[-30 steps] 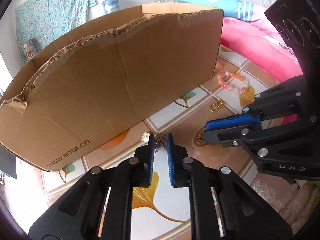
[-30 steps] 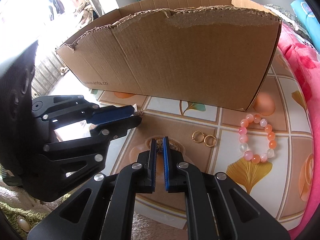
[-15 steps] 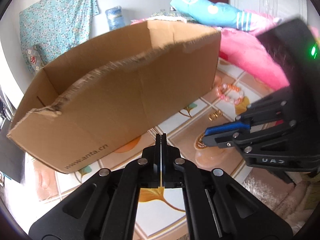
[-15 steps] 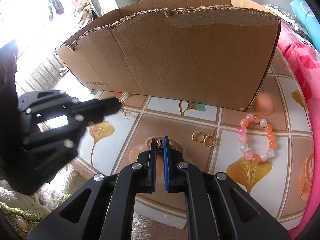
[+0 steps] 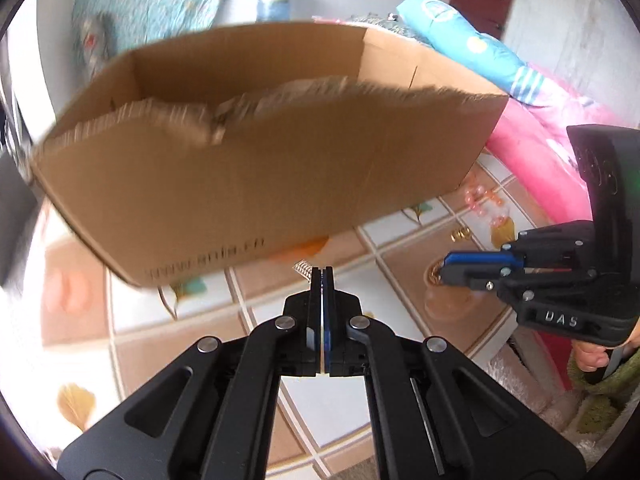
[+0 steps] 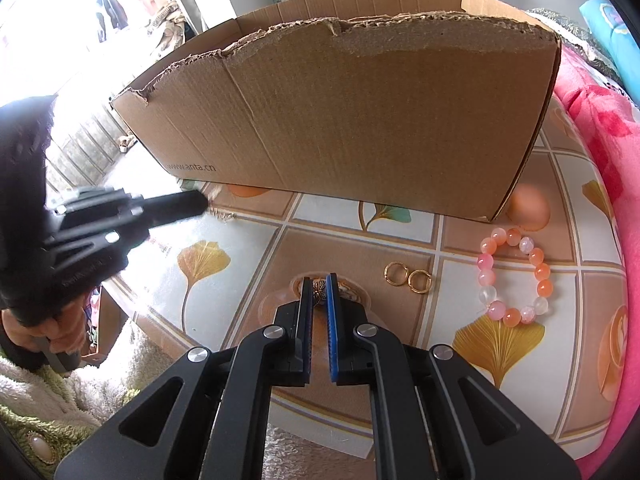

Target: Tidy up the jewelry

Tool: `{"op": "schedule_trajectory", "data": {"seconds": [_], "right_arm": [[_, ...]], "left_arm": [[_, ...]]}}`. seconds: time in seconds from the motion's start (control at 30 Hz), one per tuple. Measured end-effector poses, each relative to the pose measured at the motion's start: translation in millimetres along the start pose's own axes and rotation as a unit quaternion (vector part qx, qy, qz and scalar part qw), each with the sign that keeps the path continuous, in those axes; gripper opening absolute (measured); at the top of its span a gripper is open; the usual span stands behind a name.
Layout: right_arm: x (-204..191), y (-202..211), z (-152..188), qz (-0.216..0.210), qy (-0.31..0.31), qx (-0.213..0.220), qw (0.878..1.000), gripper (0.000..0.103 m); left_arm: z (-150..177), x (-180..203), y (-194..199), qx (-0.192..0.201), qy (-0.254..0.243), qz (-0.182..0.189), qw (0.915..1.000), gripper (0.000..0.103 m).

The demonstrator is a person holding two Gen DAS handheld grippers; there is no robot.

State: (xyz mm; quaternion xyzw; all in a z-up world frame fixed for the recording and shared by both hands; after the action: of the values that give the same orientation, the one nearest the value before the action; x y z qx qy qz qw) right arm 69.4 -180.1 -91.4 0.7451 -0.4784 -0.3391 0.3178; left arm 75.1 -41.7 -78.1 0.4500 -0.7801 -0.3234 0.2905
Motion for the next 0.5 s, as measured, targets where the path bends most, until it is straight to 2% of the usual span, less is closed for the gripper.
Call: {"op": "schedule_trajectory", "data": {"seconds": [0.13, 0.37, 0.5], "right_arm": [[-1, -1, 1, 0.001, -0.002, 0.000, 1.000, 0.007], [-2, -1, 0, 0.004, -0.003, 0.000, 1.000, 0.007], [-2, -1, 1, 0.005, -0.004, 0.000, 1.000, 0.007]], "left_arm": [[7, -6, 9, 0.006, 0.011, -0.001, 0.9999, 0.015], [11, -10, 13, 0.005, 0.008, -0.002, 1.0000, 0.017], [9, -13, 8, -0.002, 0.003, -0.014, 0.9999, 0.018]]}}
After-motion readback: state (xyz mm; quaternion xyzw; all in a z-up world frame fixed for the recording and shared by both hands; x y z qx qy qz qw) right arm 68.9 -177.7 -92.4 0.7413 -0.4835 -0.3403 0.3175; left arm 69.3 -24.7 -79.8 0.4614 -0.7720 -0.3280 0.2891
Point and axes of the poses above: each gripper's, at about its wrist camera, not at the fingertips, and y roughly against the way its jaws point, x to its right, z to its underside, the point moved 7 cm from there along -y, roughly the way its jaws point, and after that the axes turned 4 degrees about y, right-handed, at the moved point
